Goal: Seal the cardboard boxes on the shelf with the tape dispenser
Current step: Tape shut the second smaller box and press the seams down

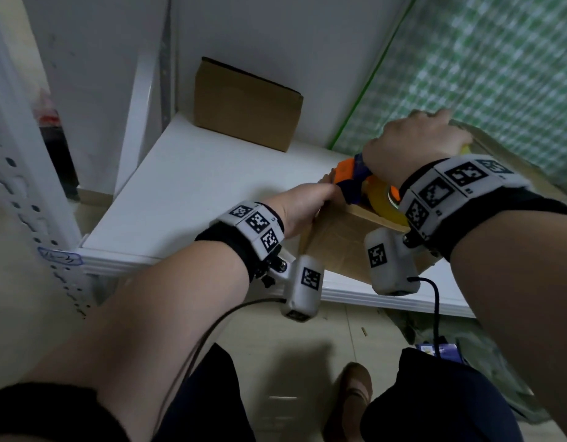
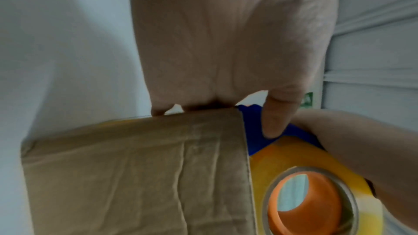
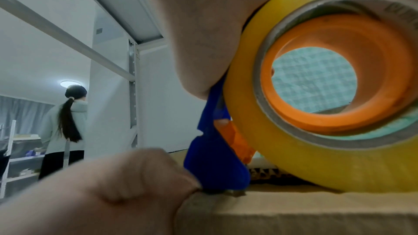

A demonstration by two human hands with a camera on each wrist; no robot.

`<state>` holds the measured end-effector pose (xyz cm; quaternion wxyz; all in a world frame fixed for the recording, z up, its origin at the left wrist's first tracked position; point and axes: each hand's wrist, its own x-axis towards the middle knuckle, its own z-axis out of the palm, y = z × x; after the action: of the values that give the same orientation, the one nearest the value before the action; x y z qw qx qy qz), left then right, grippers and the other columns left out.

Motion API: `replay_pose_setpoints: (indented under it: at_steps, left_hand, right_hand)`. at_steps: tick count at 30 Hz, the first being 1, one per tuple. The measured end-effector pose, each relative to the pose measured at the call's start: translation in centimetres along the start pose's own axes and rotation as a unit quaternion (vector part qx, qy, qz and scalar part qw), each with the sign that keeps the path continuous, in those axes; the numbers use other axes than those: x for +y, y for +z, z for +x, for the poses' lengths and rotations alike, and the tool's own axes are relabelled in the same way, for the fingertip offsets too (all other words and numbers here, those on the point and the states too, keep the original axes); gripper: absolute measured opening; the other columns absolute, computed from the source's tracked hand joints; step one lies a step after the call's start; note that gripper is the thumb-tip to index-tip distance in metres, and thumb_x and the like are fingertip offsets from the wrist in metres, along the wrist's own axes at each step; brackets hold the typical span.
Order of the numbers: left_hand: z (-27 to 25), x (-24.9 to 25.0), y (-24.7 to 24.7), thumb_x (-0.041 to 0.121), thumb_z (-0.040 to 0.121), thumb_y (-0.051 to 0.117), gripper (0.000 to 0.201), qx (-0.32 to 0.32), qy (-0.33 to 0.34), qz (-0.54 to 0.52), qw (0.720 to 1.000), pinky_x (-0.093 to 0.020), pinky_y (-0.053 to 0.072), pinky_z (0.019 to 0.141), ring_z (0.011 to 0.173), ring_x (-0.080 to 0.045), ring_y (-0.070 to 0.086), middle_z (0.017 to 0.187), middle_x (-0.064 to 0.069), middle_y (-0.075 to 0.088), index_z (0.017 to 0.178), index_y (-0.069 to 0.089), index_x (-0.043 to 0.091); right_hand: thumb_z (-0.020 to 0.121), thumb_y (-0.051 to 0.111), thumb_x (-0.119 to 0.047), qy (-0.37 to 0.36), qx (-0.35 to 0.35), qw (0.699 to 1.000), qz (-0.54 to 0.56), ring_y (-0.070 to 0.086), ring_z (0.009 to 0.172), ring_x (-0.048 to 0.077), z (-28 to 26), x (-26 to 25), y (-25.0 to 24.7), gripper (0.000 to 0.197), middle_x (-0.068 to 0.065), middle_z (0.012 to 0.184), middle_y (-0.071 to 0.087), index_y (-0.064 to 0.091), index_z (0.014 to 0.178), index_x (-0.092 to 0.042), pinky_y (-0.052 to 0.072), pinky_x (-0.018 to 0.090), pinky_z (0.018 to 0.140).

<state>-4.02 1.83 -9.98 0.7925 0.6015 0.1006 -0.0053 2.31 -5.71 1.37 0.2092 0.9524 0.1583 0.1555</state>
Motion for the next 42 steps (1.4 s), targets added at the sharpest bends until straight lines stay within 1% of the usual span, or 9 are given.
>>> replay_pose_setpoints:
  at_steps: [6,8,11,16,20,24,29,35,42]
  left_hand:
    - [0.0,0.6,0.6,0.012,0.087,0.06,0.054,0.05,-0.021,0.094,0.994,-0.01,0.042,0.069,0.1,-0.012,0.055,0.119,-0.003,0.058,0.138,0.04,0.009]
    - [0.6,1.1,0.7,0.008,0.081,0.067,0.084,0.066,-0.006,0.118,0.991,-0.02,0.032,0.085,0.12,-0.017,0.045,0.14,-0.002,0.046,0.149,0.02,0.02]
    - [1.1,1.6,1.0,0.007,0.077,0.071,0.083,0.089,-0.005,0.151,0.985,-0.038,0.035,0.094,0.114,-0.019,0.049,0.13,-0.001,0.055,0.143,0.027,0.031]
    - [1.5,2.2,1.7,0.018,0.077,0.075,0.059,0.086,-0.006,0.214,0.973,-0.028,0.039,0.082,0.102,-0.01,0.055,0.11,0.006,0.062,0.125,0.042,0.029]
    - [1.4,2.4,2.3,0.045,0.052,0.086,0.092,0.092,-0.033,0.285,0.954,-0.046,0.031,0.105,0.116,-0.014,0.052,0.118,0.011,0.063,0.133,0.044,0.034]
    - [1.7,2.9,2.2,0.035,0.076,0.075,0.053,0.12,-0.07,0.336,0.932,-0.024,0.036,0.09,0.104,-0.007,0.052,0.108,0.012,0.06,0.123,0.051,0.03]
    - [2.5,3.4,1.7,0.069,0.055,0.075,0.095,0.103,-0.114,0.438,0.886,-0.038,0.027,0.113,0.129,-0.015,0.04,0.138,0.006,0.047,0.137,0.038,0.035]
    - [2.6,4.2,2.7,0.041,0.089,0.06,0.063,0.094,-0.122,0.493,0.856,-0.027,0.022,0.103,0.138,-0.018,0.023,0.145,0.005,0.026,0.142,0.025,0.039]
    - [3.0,4.4,2.2,0.053,0.085,0.058,0.067,0.081,-0.133,0.554,0.818,-0.033,0.024,0.107,0.14,-0.023,0.025,0.153,-0.003,0.023,0.141,0.025,0.039]
  right_hand:
    - [0.092,0.036,-0.035,-0.042,0.084,0.988,0.122,0.044,0.113,0.037,0.0,1.9,0.2,0.042,0.018,0.116,0.053,0.059,0.11,-0.005,0.044,0.042,0.08]
    - [0.088,0.04,-0.032,-0.046,0.15,0.961,0.226,0.052,0.104,0.037,0.3,3.5,0.5,0.04,0.018,0.103,0.058,0.063,0.1,-0.002,0.043,0.039,0.073]
    - [0.083,0.047,-0.036,-0.017,0.167,0.917,0.363,0.052,0.108,0.033,0.6,6.1,1.5,0.041,0.014,0.106,0.061,0.066,0.106,-0.008,0.047,0.043,0.089]
    - [0.069,0.054,-0.06,0.014,0.034,0.872,0.489,0.055,0.103,0.028,1.4,8.3,2.9,0.056,0.002,0.101,0.062,0.063,0.107,-0.021,0.051,0.044,0.086]
    - [0.065,0.072,-0.064,-0.021,-0.093,0.798,0.594,0.062,0.079,0.013,2.2,10.1,3.3,0.059,-0.002,0.089,0.064,0.064,0.098,-0.015,0.051,0.028,0.067]
    - [0.049,0.081,-0.065,-0.06,-0.236,0.71,0.661,0.072,0.085,0.024,2.8,12.3,4.6,0.076,0.005,0.096,0.074,0.069,0.105,-0.016,0.056,0.041,0.083]
    - [0.066,0.07,-0.061,-0.114,-0.185,0.74,0.637,0.069,0.088,0.024,3.0,13.9,5.1,0.052,0.007,0.099,0.071,0.07,0.094,-0.018,0.055,0.04,0.086]
    - [0.061,0.065,-0.061,-0.109,-0.188,0.726,0.653,0.066,0.083,0.026,3.6,18.4,7.6,0.037,0.01,0.088,0.073,0.073,0.064,-0.025,0.051,0.045,0.091]
    - [0.062,0.064,-0.065,-0.129,-0.206,0.753,0.612,0.066,0.089,0.029,3.8,20.5,7.9,0.046,0.008,0.088,0.072,0.07,0.076,-0.022,0.049,0.044,0.091]
